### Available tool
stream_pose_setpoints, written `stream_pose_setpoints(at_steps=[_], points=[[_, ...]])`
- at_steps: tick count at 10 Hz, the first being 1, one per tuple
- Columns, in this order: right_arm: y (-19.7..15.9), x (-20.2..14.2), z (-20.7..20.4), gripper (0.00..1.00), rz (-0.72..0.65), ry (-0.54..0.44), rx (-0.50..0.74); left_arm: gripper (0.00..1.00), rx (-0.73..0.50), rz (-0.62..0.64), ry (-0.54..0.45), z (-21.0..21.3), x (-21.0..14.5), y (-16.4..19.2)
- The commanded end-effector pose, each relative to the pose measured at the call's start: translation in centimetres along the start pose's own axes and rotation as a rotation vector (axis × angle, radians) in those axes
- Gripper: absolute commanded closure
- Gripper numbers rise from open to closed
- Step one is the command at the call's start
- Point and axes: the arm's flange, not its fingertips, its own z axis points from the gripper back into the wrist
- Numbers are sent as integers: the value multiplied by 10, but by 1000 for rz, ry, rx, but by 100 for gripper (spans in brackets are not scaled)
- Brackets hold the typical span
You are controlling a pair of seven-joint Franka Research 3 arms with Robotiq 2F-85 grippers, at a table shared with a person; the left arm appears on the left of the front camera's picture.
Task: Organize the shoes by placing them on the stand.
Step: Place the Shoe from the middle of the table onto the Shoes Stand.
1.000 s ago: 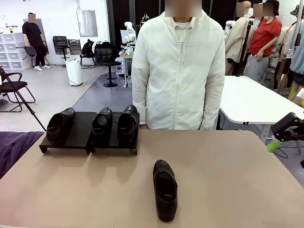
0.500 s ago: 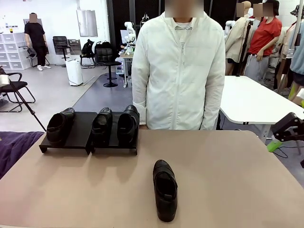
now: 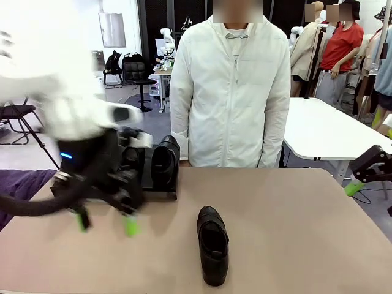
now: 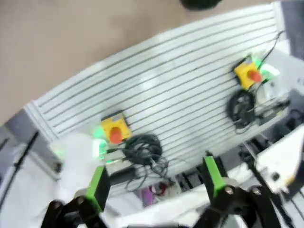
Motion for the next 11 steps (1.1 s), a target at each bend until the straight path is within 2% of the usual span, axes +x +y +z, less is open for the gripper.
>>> stream_pose_setpoints(at_steps=[1, 2, 3, 4, 6, 7, 8, 9, 11], points=[[-2, 1, 3, 0, 22, 12, 26, 0, 40, 90, -11, -8, 30, -21], [-2, 1, 3, 0, 22, 12, 26, 0, 22, 101, -5, -9, 32, -26], [-2, 1, 3, 0, 22, 12, 26, 0, -45, 34, 12, 11, 31, -7], [-2, 1, 3, 0, 22, 12, 26, 0, 30, 67, -6, -24, 23, -38], [-2, 1, 3, 0, 22, 12, 26, 0, 30, 67, -6, -24, 23, -38], [-2, 1, 3, 0, 22, 12, 26, 0, 4, 65, 6, -16, 32, -33], [-2, 1, 3, 0, 22, 12, 26, 0, -16, 135, -45, -40, 53, -56], [-2, 1, 3, 0, 22, 12, 26, 0, -43, 181, -61, -57, 71, -66], [-2, 1, 3, 0, 22, 12, 26, 0, -66, 271, -173, -85, 101, -74]])
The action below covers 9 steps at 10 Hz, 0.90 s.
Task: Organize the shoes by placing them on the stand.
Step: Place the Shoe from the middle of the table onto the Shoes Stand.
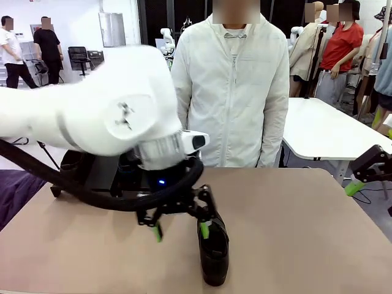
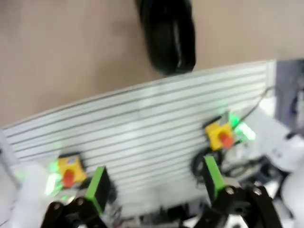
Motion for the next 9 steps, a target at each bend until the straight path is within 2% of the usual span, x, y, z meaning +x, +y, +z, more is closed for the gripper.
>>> stream_pose_setpoints(at_steps=[1, 2, 4, 5, 9], points=[[-2, 1, 3, 0, 23, 12, 26, 0, 10, 90, -83, -35, 27, -11], [-2, 1, 3, 0, 23, 12, 26, 0, -13, 93, -61, -50, 38, -13], [-2, 1, 3, 0, 23, 12, 26, 0, 4, 113, -82, -76, 53, -14], [-2, 1, 3, 0, 23, 12, 26, 0, 46, 143, -137, -89, 60, -12], [-2, 1, 3, 0, 23, 12, 26, 0, 89, 194, -245, -128, 81, -8]])
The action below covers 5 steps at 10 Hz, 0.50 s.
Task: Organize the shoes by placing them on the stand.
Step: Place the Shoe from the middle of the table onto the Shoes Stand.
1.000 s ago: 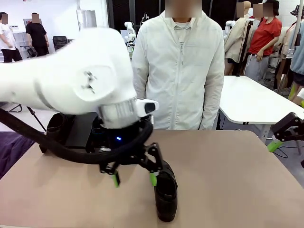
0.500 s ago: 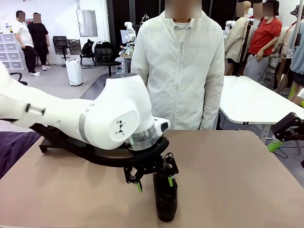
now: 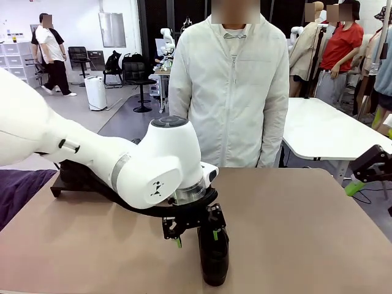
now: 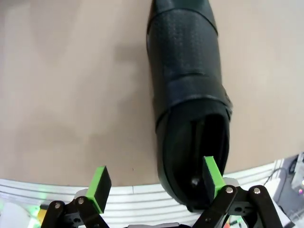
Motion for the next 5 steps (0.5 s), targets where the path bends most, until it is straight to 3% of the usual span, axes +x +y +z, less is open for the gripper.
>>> stream_pose_setpoints(at_steps=[1, 4, 5], points=[[-2, 1, 3, 0, 23, 12, 26, 0, 64, 2, -73, -26, 3, -15], [-2, 1, 3, 0, 23, 12, 26, 0, 79, 16, -52, -34, 7, -15], [-2, 1, 3, 0, 23, 12, 26, 41, 87, 8, -52, -33, 7, -16]])
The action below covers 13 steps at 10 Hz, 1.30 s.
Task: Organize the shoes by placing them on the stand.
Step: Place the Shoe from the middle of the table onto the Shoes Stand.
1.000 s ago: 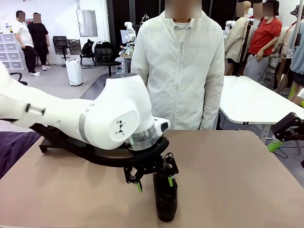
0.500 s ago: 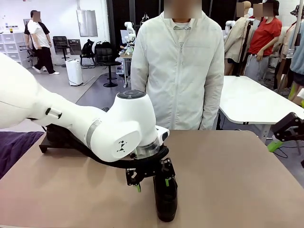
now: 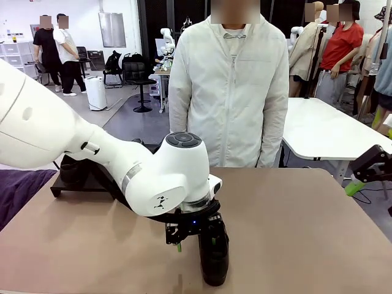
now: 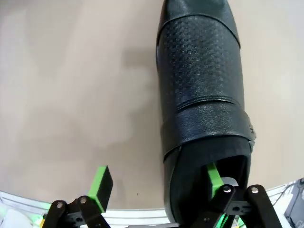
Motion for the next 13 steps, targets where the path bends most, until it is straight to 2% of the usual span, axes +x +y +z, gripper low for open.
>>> stream_pose_setpoints(at_steps=[1, 6, 9, 11, 12, 13], points=[[-2, 1, 3, 0, 23, 12, 26, 100, 34, 11, -37, 3, 0, -10], [-2, 1, 3, 0, 23, 12, 26, 100, 63, 13, -58, 5, -1, -11], [-2, 1, 3, 0, 23, 12, 26, 100, 47, 11, -62, 19, -4, -9], [-2, 1, 3, 0, 23, 12, 26, 100, 26, -14, -96, 49, -9, -7], [-2, 1, 3, 0, 23, 12, 26, 100, 17, -35, -117, 78, -12, -3], [-2, 1, 3, 0, 23, 12, 26, 100, -3, -93, -104, 124, -20, 8]])
